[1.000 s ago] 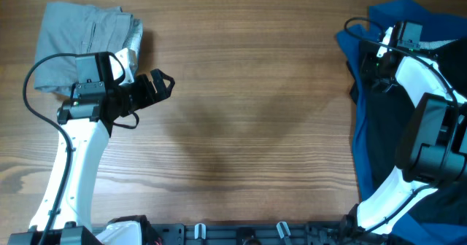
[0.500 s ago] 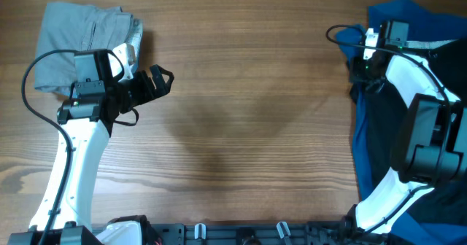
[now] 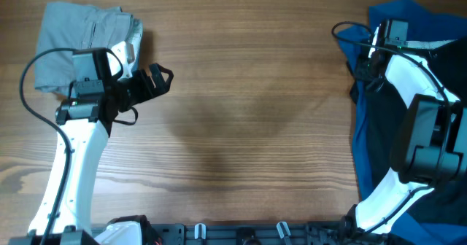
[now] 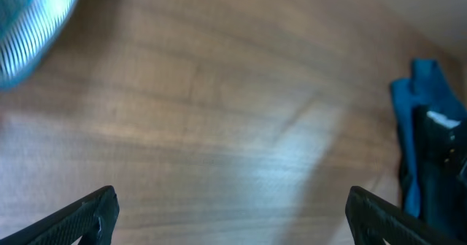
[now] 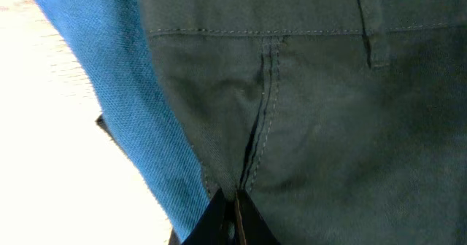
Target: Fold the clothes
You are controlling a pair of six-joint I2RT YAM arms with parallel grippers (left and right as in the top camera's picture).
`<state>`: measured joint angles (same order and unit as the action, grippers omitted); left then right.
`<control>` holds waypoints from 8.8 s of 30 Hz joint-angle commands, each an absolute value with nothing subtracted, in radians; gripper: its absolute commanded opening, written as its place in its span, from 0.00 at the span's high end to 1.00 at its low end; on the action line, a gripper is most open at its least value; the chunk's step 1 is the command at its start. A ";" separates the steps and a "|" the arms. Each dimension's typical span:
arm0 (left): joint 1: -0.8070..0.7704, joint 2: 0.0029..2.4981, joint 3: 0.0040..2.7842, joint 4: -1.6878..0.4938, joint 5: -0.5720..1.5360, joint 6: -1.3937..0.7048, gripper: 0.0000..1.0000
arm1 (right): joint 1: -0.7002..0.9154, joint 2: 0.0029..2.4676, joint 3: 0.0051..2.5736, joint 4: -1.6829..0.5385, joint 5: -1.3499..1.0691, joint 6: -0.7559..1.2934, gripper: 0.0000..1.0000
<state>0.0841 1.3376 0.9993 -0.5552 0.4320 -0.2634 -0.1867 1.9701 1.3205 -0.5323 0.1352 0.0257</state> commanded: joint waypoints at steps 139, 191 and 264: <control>-0.139 2.075 1.491 -0.588 0.189 0.052 0.50 | -0.051 2.175 1.558 -0.442 -0.204 0.126 0.96; -0.119 1.934 1.220 -0.664 0.175 -0.009 0.18 | -0.110 1.738 1.180 -0.581 -0.317 0.285 0.95; -0.032 2.056 1.261 -0.179 0.325 -0.083 0.96 | -0.125 1.640 1.037 -0.560 -0.303 0.187 0.26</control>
<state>-0.0360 2.0480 1.2457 -0.1848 0.3054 -0.0875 -0.1215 1.6562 1.0279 -0.5762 -0.3378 0.1814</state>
